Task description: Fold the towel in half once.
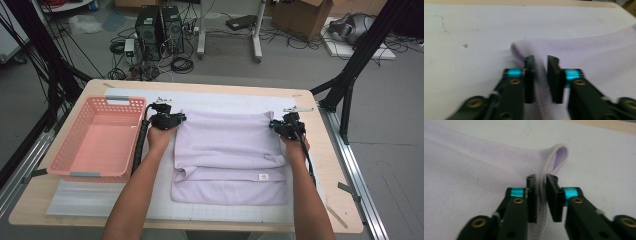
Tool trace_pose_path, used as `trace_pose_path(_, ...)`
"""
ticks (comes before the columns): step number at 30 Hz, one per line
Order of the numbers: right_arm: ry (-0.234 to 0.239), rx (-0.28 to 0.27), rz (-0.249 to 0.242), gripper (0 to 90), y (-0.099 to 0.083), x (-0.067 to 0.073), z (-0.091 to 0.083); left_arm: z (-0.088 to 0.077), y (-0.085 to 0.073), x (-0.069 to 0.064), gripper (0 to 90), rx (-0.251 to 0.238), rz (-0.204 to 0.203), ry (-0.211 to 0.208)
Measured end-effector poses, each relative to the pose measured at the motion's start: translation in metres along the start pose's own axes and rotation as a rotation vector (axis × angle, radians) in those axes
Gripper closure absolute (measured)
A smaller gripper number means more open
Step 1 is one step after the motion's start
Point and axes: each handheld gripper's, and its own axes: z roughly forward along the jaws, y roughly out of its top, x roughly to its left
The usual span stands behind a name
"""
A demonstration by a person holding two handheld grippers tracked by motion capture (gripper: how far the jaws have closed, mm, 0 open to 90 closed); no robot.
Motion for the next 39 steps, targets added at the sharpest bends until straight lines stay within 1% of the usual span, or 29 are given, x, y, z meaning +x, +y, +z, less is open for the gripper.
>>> trace_pose_path(1, -0.007, -0.001, 0.005, 65.5, 0.0, 0.0, -0.001, -0.003, 0.001, -0.001, 57.6, 0.004, -0.018, -0.013)
trace_pose_path(2, -0.004, -0.004, 0.01, 63.1, 0.0, 0.0, -0.004, -0.006, 0.0, -0.003, 54.1, 0.002, -0.008, -0.021)
trace_pose_path(3, -0.008, -0.012, 0.011, 60.7, 0.0, 0.001, -0.008, -0.01, -0.001, -0.006, 54.3, -0.006, 0.014, -0.024)
trace_pose_path(5, -0.015, -0.029, 0.005, 59.9, 0.0, 0.003, -0.017, -0.017, -0.002, -0.013, 53.3, 0.026, 0.048, -0.04)
trace_pose_path(6, -0.017, -0.033, -0.001, 58.9, 0.0, 0.005, -0.022, -0.02, -0.002, -0.017, 52.0, 0.04, 0.06, -0.056)
trace_pose_path(7, -0.016, -0.036, 0.002, 58.8, 0.0, 0.008, -0.028, -0.024, -0.005, -0.021, 52.0, 0.021, 0.078, -0.064)
trace_pose_path(8, -0.017, -0.048, -0.009, 58.7, -0.001, 0.01, -0.034, -0.029, -0.008, -0.026, 52.7, -0.003, 0.092, -0.071)
trace_pose_path(9, -0.009, -0.054, -0.007, 58.5, -0.002, 0.012, -0.04, -0.033, -0.011, -0.03, 53.0, -0.007, 0.098, -0.079)
trace_pose_path(10, -0.003, -0.055, -0.013, 57.9, -0.004, 0.015, -0.046, -0.036, -0.013, -0.034, 52.8, 0.009, 0.111, -0.086)
trace_pose_path(11, 0.003, -0.035, -0.018, 55.7, -0.004, 0.016, -0.052, -0.039, -0.016, -0.037, 51.8, 0.013, 0.123, -0.093)
trace_pose_path(12, 0.016, -0.019, -0.019, 55.6, -0.004, 0.019, -0.057, -0.044, -0.02, -0.039, 51.6, 0.009, 0.131, -0.096)
trace_pose_path(13, 0.023, -0.02, -0.034, 56.0, -0.005, 0.021, -0.063, -0.048, -0.024, -0.042, 51.7, 0.01, 0.13, -0.101)
trace_pose_path(15, 0.025, -0.042, -0.056, 56.7, -0.009, 0.027, -0.077, -0.057, -0.032, -0.046, 51.3, 0.014, 0.129, -0.112)
trace_pose_path(16, 0.029, -0.04, -0.059, 56.7, -0.011, 0.029, -0.084, -0.061, -0.035, -0.048, 50.7, 0.026, 0.129, -0.115)
trace_pose_path(17, 0.033, -0.044, -0.067, 56.7, -0.015, 0.03, -0.09, -0.066, -0.04, -0.05, 49.3, 0.024, 0.139, -0.119)
trace_pose_path(18, 0.043, -0.048, -0.059, 56.7, -0.019, 0.031, -0.096, -0.071, -0.045, -0.053, 49.5, 0.019, 0.148, -0.125)
trace_pose_path(19, 0.053, -0.056, -0.052, 56.7, -0.023, 0.032, -0.102, -0.076, -0.049, -0.055, 49.5, 0.02, 0.155, -0.129)
trace_pose_path(20, 0.063, -0.057, -0.059, 56.7, -0.029, 0.033, -0.107, -0.08, -0.053, -0.056, 49.4, 0.031, 0.162, -0.141)
trace_pose_path(23, 0.065, -0.049, -0.08, 56.8, -0.046, 0.038, -0.121, -0.094, -0.067, -0.06, 49.5, 0.009, 0.165, -0.164)
trace_pose_path(24, 0.061, -0.048, -0.09, 56.8, -0.052, 0.04, -0.125, -0.098, -0.071, -0.061, 50.6, 0.011, 0.18, -0.169)
trace_pose_path(25, 0.062, -0.049, -0.094, 56.8, -0.058, 0.041, -0.129, -0.102, -0.076, -0.062, 50.9, 0.004, 0.185, -0.174)
trace_pose_path(26, 0.061, -0.05, -0.096, 56.8, -0.063, 0.042, -0.133, -0.106, -0.08, -0.062, 50.9, 0.0, 0.18, -0.181)
trace_pose_path(27, 0.063, -0.052, -0.084, 56.9, -0.069, 0.043, -0.137, -0.109, -0.084, -0.063, 50.9, -0.001, 0.179, -0.186)
trace_pose_path(28, 0.065, -0.057, -0.089, 57.1, -0.075, 0.044, -0.14, -0.112, -0.086, -0.063, 50.9, -0.005, 0.185, -0.186)
trace_pose_path(29, 0.066, -0.057, -0.085, 57.6, -0.079, 0.046, -0.143, -0.117, -0.091, -0.063, 50.8, -0.005, 0.192, -0.182)
trace_pose_path(33, 0.076, -0.039, -0.096, 61.9, -0.099, 0.055, -0.152, -0.13, -0.106, -0.065, 50.7, -0.015, 0.2, -0.19)
trace_pose_path(35, 0.078, -0.043, -0.099, 62.5, -0.106, 0.06, -0.155, -0.136, -0.114, -0.066, 50.7, -0.024, 0.196, -0.201)
trace_pose_path(37, 0.081, -0.046, -0.095, 63.8, -0.113, 0.063, -0.156, -0.141, -0.122, -0.067, 50.7, -0.02, 0.195, -0.209)
trace_pose_path(39, 0.084, -0.035, -0.09, 64.3, -0.119, 0.066, -0.154, -0.145, -0.13, -0.067, 50.3, -0.011, 0.184, -0.215)
